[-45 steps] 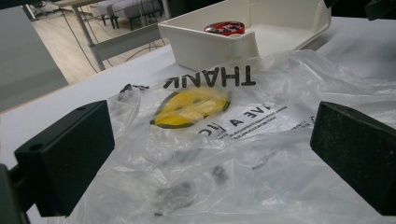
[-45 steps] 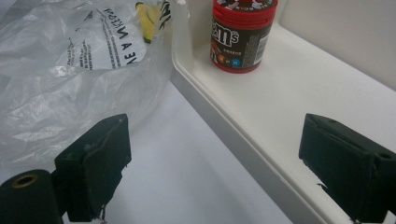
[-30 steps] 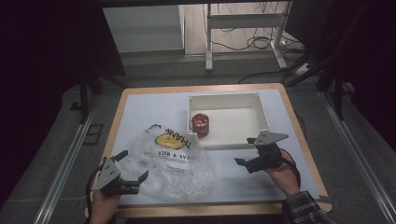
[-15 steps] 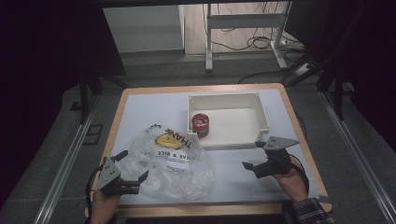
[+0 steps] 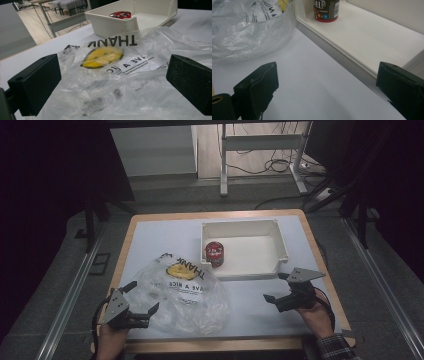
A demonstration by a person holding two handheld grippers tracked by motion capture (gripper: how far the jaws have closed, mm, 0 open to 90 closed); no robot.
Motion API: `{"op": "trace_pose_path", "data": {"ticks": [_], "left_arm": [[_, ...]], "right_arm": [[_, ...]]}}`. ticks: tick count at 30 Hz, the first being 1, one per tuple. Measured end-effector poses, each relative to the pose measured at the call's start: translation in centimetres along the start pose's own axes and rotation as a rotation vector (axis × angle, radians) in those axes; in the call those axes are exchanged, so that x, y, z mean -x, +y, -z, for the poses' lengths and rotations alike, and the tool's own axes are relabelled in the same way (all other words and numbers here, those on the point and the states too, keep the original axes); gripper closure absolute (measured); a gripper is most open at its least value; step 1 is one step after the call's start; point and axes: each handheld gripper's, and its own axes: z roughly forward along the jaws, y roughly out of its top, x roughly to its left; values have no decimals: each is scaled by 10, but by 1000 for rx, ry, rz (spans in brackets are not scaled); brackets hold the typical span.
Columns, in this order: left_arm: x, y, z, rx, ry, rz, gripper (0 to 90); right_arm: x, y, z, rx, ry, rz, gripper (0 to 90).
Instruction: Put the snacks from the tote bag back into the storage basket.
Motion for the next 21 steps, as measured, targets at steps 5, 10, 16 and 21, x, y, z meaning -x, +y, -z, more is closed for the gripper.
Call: {"op": "trace_pose_path", "data": {"ticks": [5, 10, 16, 21], "left_arm": [[0, 0, 0, 1, 0, 0, 0], [0, 0, 0, 1, -1, 3, 0], [0, 0, 0, 2, 0, 3, 0], [0, 0, 0, 3, -1, 5, 0]], "right_arm": [[2, -3, 4, -5, -11, -9, 44], [2, -7, 9, -6, -25, -15, 45], [2, -13, 16, -17, -38, -25, 44], [2, -15, 18, -10, -34, -36, 44]]}}
